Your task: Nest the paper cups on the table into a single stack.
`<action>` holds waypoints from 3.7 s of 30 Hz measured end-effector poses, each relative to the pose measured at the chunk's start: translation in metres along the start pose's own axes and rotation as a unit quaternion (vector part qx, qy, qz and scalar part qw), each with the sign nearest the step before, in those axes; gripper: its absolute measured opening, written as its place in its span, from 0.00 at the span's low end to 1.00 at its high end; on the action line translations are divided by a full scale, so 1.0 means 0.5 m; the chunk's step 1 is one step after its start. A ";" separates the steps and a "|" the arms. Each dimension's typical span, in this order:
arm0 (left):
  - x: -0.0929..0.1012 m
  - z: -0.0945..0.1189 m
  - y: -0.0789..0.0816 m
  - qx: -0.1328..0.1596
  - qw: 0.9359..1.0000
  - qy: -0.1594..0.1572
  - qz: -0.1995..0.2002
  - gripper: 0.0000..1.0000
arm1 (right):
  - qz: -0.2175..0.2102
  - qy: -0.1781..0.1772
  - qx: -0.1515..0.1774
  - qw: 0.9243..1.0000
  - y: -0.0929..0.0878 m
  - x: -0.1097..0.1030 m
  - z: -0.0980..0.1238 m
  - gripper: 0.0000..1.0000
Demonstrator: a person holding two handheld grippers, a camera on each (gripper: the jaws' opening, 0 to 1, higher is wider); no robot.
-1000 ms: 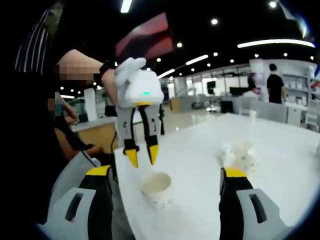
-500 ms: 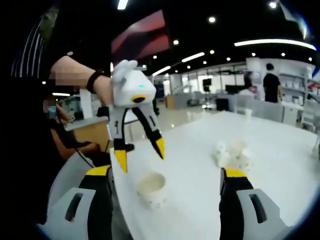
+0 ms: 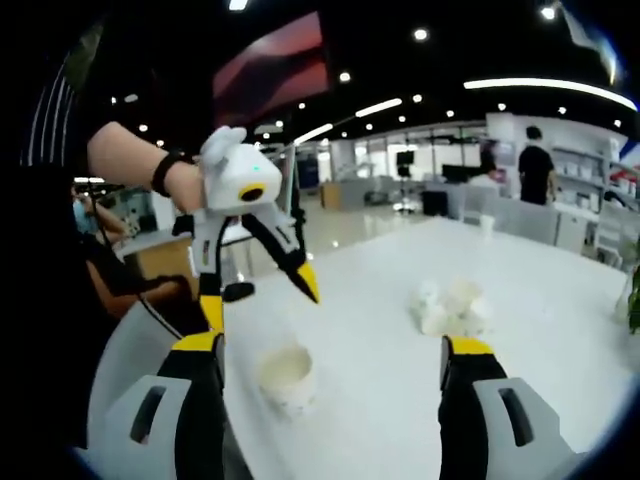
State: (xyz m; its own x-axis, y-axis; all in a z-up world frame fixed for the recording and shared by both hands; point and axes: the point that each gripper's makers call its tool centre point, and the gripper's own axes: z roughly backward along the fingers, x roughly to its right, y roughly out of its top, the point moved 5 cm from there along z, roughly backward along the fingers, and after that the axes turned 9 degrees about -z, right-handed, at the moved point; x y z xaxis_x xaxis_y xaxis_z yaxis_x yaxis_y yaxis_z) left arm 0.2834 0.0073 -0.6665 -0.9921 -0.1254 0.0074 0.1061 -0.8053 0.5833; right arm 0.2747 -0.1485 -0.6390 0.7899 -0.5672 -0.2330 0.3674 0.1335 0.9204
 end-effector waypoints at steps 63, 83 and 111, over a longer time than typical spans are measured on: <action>-0.050 0.031 -0.012 0.165 0.979 0.092 0.074 0.92 | 0.105 -0.040 -0.085 0.990 0.109 0.186 -0.077 0.84; -0.058 0.034 -0.022 0.173 0.977 0.097 0.083 0.90 | 0.137 -0.041 -0.121 0.982 0.150 0.275 -0.138 0.83; -0.063 0.033 -0.041 0.201 0.972 0.094 0.075 0.89 | 0.118 -0.047 -0.165 0.978 0.114 0.417 -0.295 0.83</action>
State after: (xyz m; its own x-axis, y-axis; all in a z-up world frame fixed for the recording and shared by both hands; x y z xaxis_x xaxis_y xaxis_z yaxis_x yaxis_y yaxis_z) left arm 0.3114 0.0373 -0.6652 -0.9336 -0.3581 -0.0096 0.1765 -0.4831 0.8576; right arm 0.5329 -0.1392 -0.6817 0.8288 -0.5593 0.0190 0.3308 0.5170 0.7895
